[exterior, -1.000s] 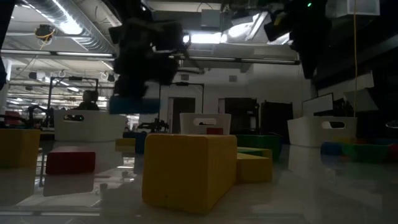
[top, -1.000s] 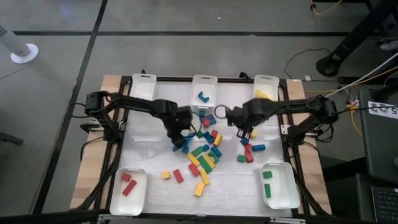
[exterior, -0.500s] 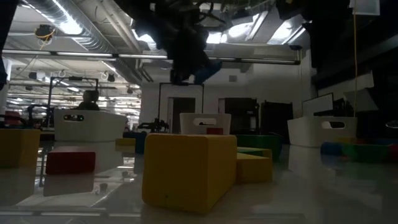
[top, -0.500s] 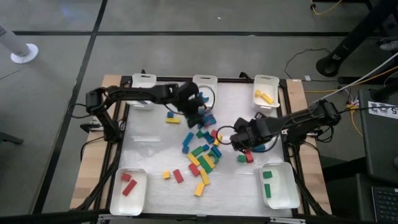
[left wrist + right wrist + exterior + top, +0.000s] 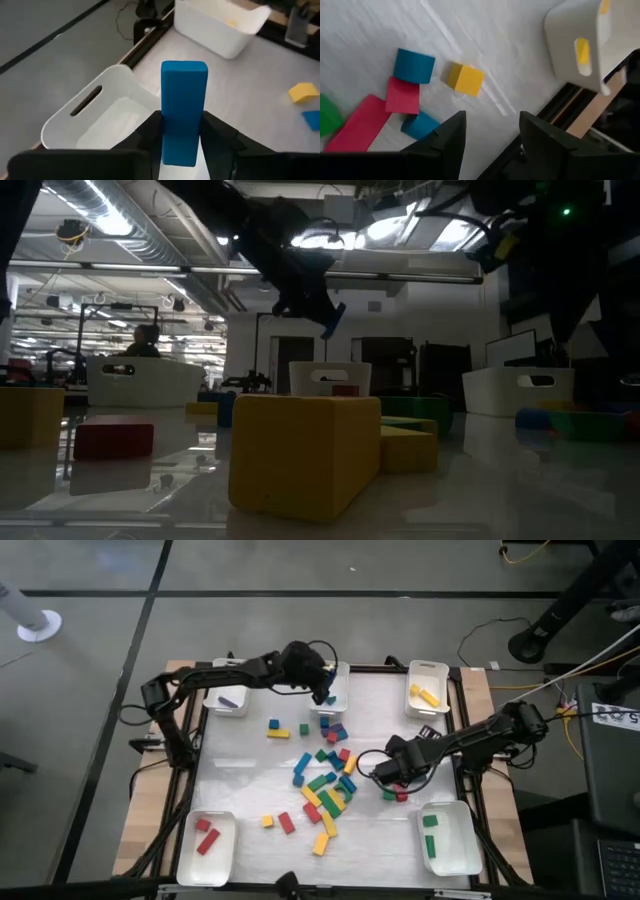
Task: Sort blocks
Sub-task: Put the blue block into the top center white bin, then put the yellow block into the top right white bin
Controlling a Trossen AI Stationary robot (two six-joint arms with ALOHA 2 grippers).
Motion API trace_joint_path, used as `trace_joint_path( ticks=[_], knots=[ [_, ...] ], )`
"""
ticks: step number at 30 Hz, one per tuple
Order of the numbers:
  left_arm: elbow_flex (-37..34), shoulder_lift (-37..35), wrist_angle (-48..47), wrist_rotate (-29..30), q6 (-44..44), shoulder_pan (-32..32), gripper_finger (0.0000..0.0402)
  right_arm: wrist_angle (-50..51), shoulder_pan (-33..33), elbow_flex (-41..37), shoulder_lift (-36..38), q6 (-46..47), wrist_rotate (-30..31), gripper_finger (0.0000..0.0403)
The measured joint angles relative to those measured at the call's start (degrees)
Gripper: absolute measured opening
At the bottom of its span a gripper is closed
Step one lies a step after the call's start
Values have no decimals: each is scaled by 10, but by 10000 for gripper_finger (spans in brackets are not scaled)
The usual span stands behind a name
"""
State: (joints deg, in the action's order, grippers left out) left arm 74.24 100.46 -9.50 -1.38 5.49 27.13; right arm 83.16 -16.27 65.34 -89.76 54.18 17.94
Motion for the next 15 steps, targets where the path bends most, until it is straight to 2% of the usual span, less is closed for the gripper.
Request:
trace_joint_path(
  ticks=[9,15],
  knots=[
    [0,55,15,0,0,8,140,-70,44,-38,0,0,-11,184],
    [0,61,13,0,0,8,171,-105,71,-77,0,0,-41,184]
  ],
)
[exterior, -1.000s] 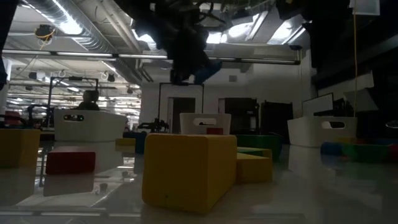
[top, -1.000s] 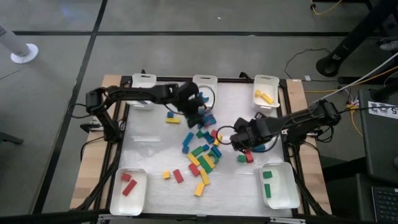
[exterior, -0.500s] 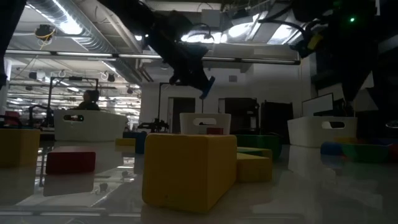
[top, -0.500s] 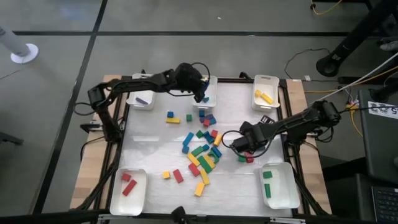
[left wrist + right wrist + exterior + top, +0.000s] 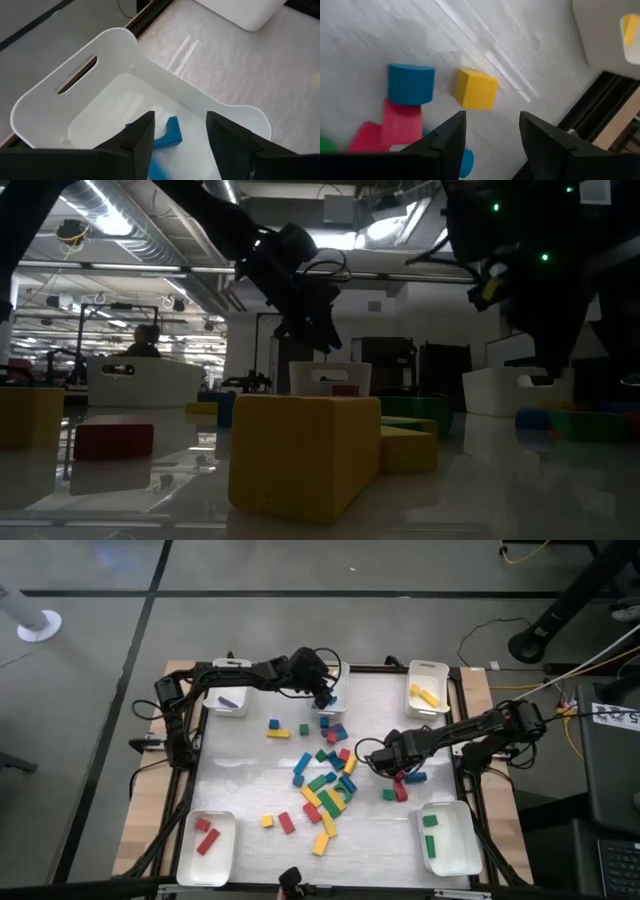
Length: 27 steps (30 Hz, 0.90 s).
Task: Sort blocks
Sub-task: Put the yellow block into the top right white bin
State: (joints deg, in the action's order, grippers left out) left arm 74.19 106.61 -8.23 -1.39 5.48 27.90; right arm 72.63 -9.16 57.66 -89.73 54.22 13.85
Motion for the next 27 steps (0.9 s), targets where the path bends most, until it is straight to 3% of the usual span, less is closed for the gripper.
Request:
trace_joint_path(
  ticks=[14,27],
  knots=[
    [0,0,-4,0,1,-1,184,-84,50,-61,0,-24,-44,184],
    [0,-1,-39,0,1,-2,184,-116,119,-64,0,-83,-61,184]
  ],
)
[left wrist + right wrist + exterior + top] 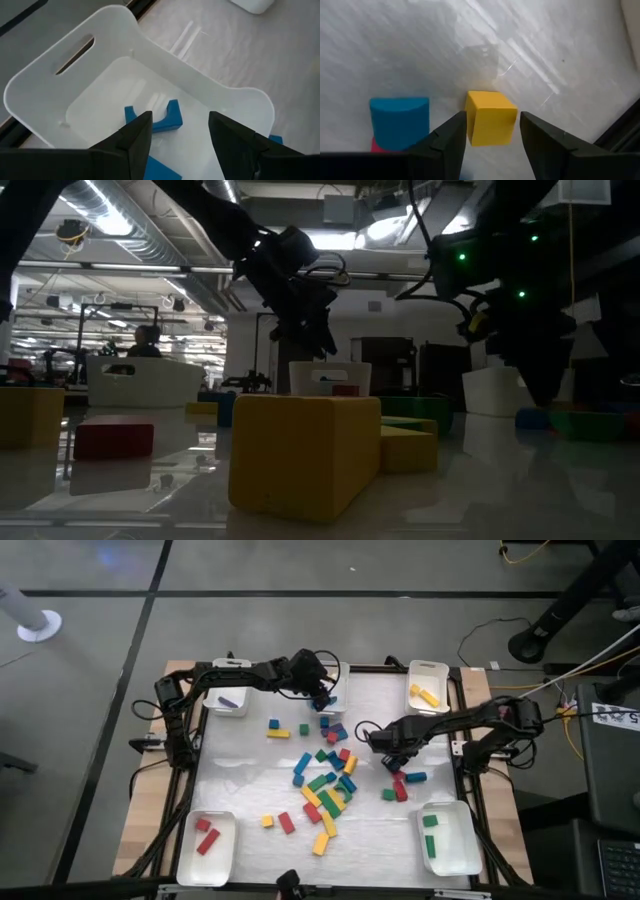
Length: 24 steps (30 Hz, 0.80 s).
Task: Sort blocks
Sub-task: Put the yellow block into the top right white bin
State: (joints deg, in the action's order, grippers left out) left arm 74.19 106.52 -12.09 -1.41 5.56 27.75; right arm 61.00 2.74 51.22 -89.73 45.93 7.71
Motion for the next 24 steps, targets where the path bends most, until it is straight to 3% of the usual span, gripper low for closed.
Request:
trace_joint_path(
  ticks=[11,24],
  knots=[
    [0,0,-50,0,15,-1,184,1,46,0,0,-30,-38,184],
    [0,0,-63,0,3,-3,184,-38,45,0,-2,-29,-74,184]
  ],
)
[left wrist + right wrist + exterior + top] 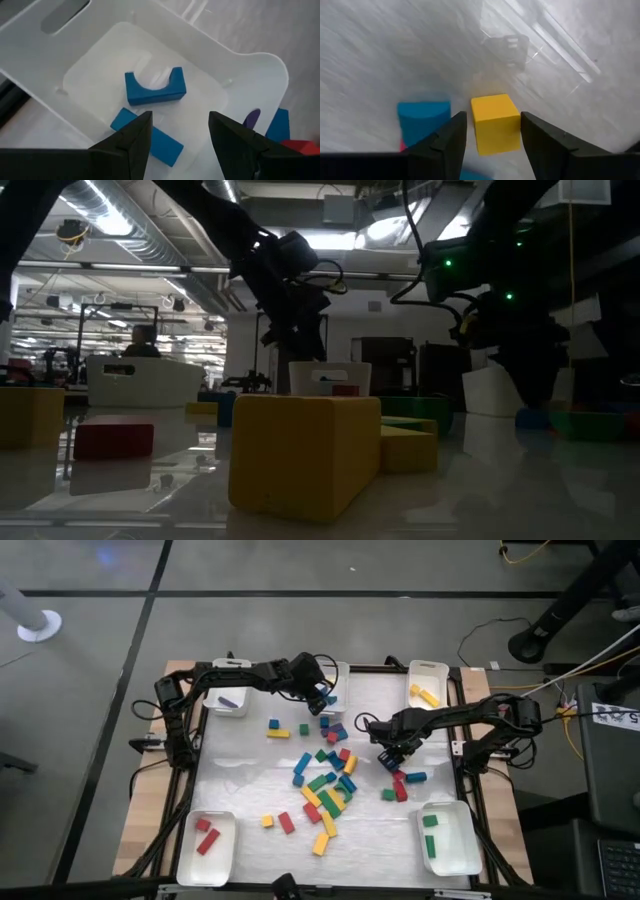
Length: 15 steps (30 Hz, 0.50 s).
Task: Sort blocks
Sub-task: Put the yellow block into the top right white bin
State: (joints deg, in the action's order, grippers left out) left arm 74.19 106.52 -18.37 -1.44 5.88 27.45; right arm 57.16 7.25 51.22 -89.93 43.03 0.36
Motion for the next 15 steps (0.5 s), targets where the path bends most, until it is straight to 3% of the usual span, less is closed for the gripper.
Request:
trace_joint_path(
  ticks=[15],
  knots=[
    [1,-61,9,2,-46,-20,184,-36,0,-47,-4,5,-1,184]
  ],
)
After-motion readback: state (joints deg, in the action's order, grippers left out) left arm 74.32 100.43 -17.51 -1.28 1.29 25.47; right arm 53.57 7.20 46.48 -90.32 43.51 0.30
